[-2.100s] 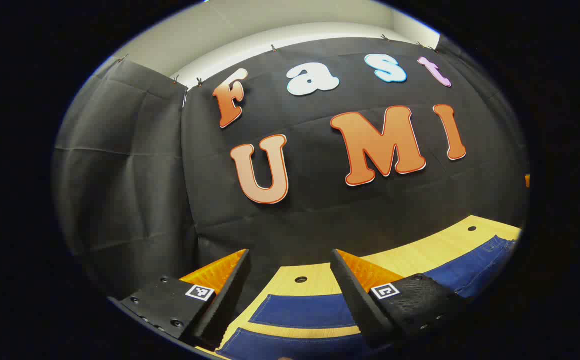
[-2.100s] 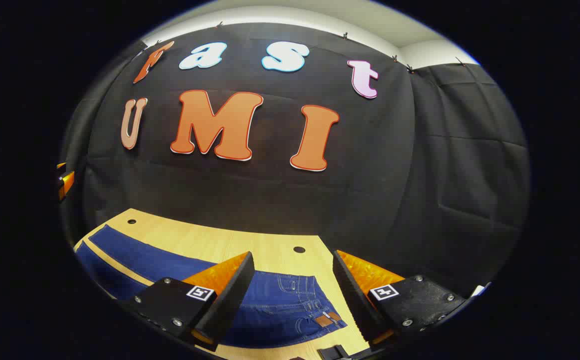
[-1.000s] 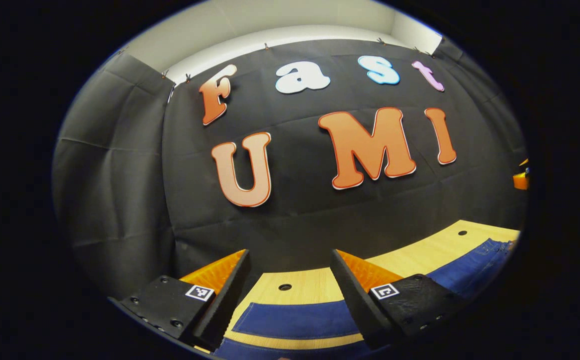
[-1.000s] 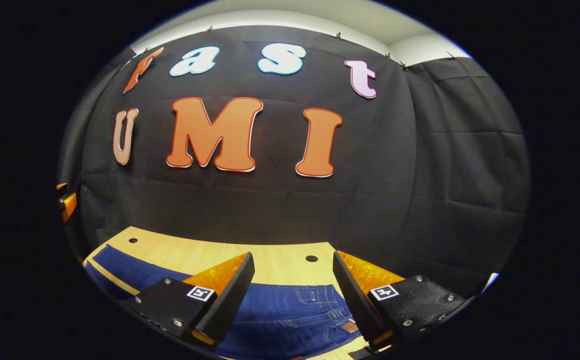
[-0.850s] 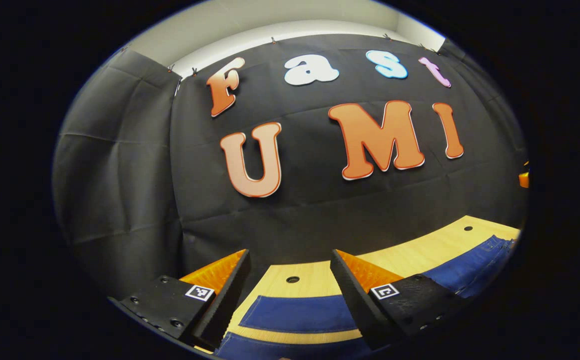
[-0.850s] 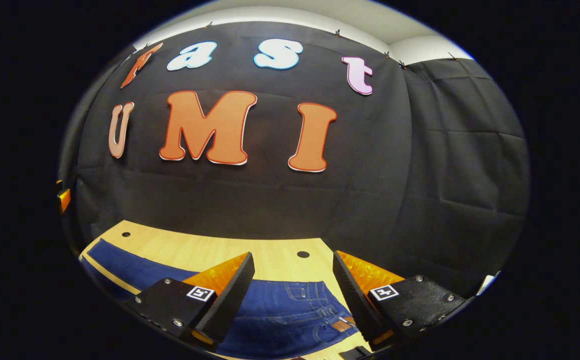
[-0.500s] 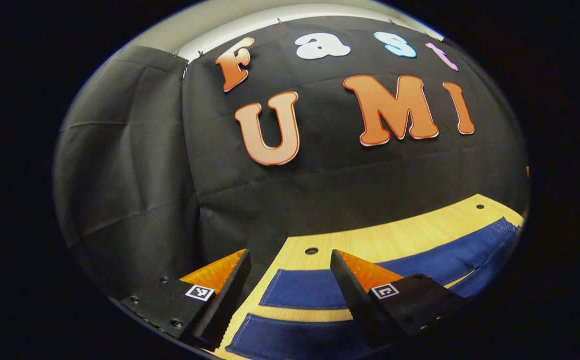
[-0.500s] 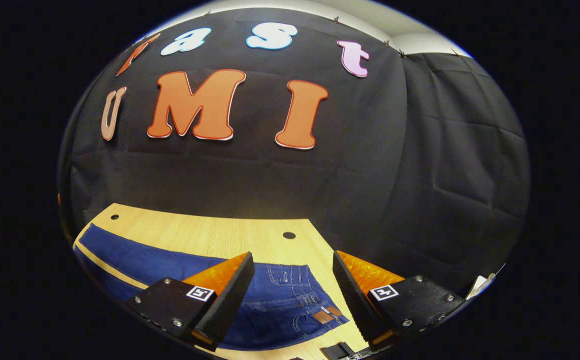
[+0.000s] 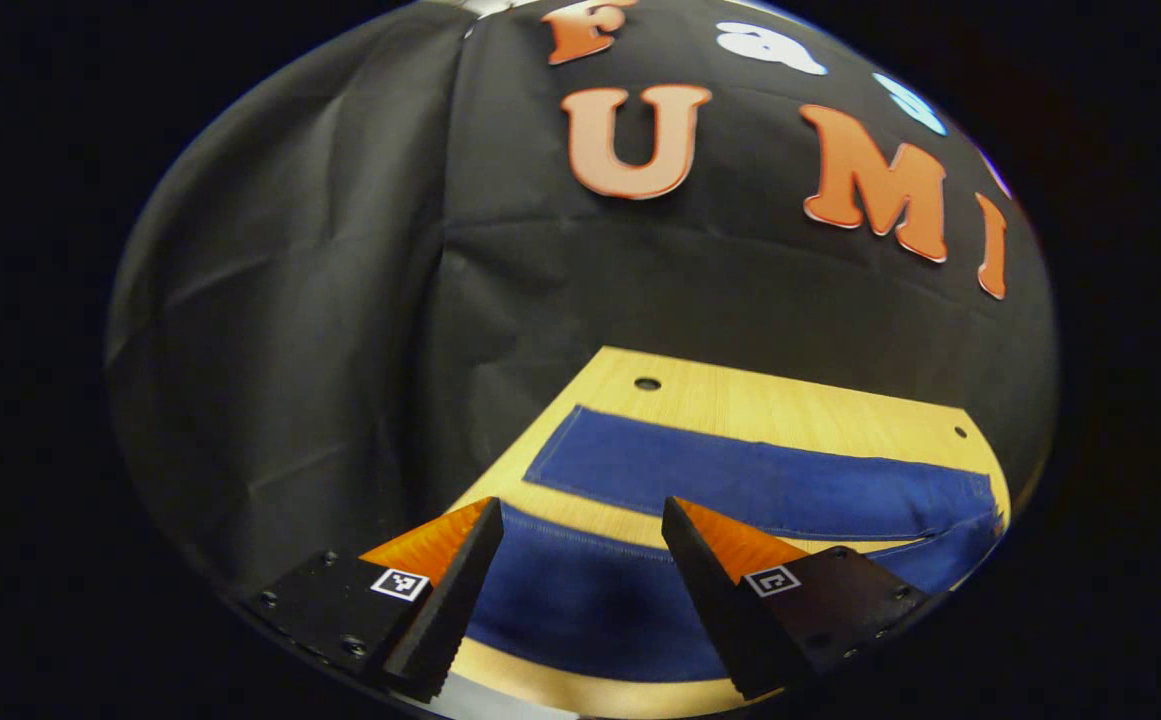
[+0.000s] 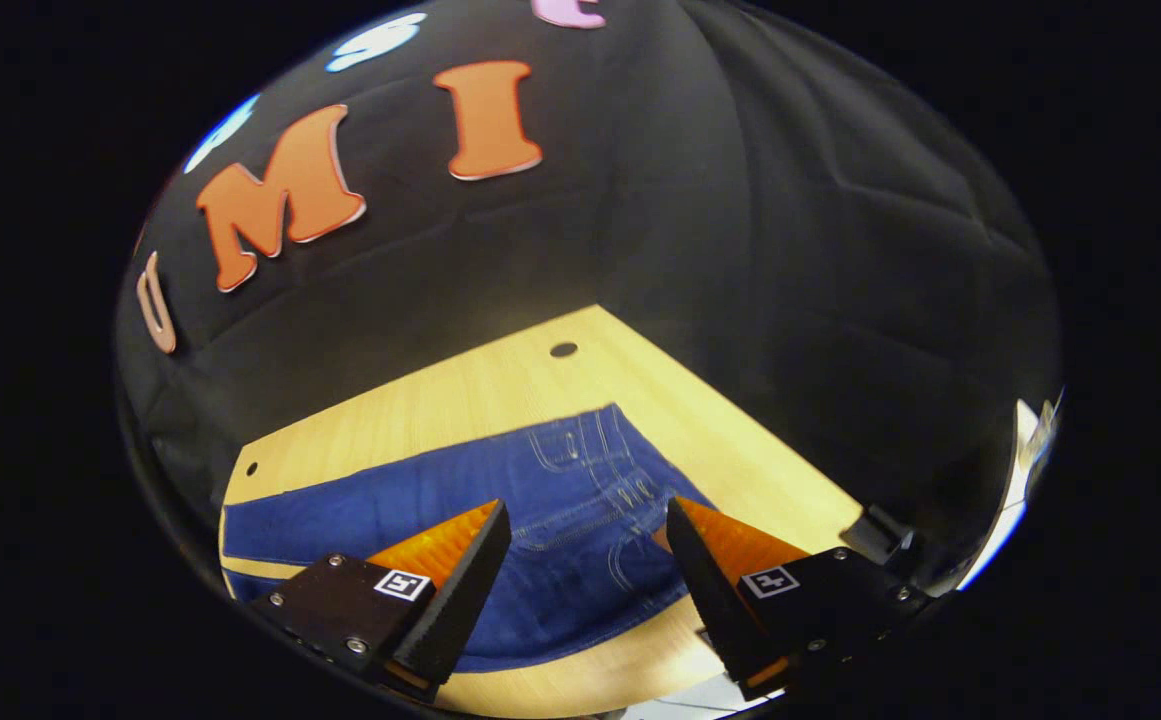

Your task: Grasp the waist and the cuffs of the jeans and fold them to make the two legs overlap; first hold the waist and fold one-third of the jeans toward the cuffs, then hold the cuffs and fold the remaining one-third in the same direction to finish folding.

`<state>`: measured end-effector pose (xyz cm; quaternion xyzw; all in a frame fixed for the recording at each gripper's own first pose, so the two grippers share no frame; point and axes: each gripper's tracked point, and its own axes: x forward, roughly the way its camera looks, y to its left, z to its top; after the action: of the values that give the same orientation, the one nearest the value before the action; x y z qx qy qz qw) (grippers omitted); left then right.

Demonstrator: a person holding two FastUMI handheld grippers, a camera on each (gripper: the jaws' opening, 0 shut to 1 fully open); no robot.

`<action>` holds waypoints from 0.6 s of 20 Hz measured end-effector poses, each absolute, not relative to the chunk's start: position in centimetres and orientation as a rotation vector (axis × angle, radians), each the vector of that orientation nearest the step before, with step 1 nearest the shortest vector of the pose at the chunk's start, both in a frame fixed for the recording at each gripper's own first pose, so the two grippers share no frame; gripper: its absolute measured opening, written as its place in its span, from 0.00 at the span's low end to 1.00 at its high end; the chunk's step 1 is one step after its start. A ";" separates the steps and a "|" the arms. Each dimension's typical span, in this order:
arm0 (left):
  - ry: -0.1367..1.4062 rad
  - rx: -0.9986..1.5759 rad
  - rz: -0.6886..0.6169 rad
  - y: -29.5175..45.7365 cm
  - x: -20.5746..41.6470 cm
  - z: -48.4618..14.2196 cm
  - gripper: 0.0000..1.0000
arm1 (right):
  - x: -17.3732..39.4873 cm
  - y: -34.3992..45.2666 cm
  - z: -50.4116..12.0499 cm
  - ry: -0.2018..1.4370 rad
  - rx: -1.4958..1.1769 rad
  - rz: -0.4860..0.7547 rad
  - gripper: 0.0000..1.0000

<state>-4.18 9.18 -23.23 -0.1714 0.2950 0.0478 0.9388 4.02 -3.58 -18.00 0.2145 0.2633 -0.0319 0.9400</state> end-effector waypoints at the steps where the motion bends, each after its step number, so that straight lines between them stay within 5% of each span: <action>1: 0.640 -0.393 0.112 9.6 -4.8 -24.4 0.98 | 3.9 -3.9 -19.3 0.577 0.486 -0.068 0.98; 12: 0.900 -0.986 0.244 8.3 -9.9 -35.4 0.98 | 2.9 -4.1 -29.8 0.865 1.040 -0.111 0.97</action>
<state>-9.87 8.32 -35.44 -0.4560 0.4164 0.1128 0.7784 2.88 -4.13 -29.77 0.4809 0.4002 -0.0515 0.7784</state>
